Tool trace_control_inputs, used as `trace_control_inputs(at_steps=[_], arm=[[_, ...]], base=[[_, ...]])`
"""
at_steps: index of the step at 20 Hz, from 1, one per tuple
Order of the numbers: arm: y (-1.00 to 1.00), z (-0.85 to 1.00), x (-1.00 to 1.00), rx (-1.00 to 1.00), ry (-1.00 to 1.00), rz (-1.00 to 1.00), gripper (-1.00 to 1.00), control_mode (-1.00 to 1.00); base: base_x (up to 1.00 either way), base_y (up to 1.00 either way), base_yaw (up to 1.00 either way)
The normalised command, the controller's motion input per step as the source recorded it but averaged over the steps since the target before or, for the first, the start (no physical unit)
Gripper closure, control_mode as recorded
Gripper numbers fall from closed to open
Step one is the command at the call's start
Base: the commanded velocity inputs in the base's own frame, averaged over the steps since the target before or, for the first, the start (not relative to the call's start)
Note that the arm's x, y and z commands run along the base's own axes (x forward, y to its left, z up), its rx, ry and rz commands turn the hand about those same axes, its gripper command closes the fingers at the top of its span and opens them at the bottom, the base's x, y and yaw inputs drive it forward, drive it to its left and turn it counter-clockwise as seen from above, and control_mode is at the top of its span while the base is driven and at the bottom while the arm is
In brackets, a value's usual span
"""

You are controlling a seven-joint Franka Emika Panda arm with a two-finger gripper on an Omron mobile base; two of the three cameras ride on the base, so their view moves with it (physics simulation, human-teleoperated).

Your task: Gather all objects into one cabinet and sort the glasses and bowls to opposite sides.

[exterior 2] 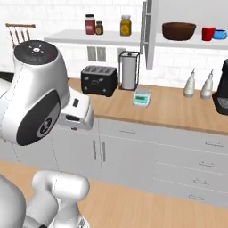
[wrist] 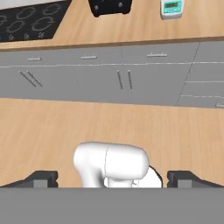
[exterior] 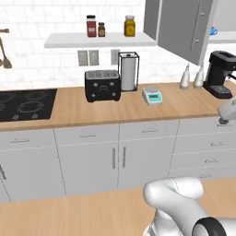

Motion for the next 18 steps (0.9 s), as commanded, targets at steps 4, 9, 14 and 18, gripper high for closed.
trace_control_inputs(at_steps=[4,9,14,18], arm=[[0.0,0.0,0.0,0.0,0.0,0.0,-1.0,1.0],[0.0,0.0,0.0,0.0,0.0,0.0,-1.0,1.0],[0.0,0.0,0.0,0.0,0.0,0.0,-1.0,1.0],[0.0,0.0,0.0,0.0,0.0,0.0,-1.0,1.0]], base=[[0.84,0.98,-0.06],[0.75,0.79,-0.35],[-0.3,1.0,-0.17],[-0.56,1.0,-0.09]])
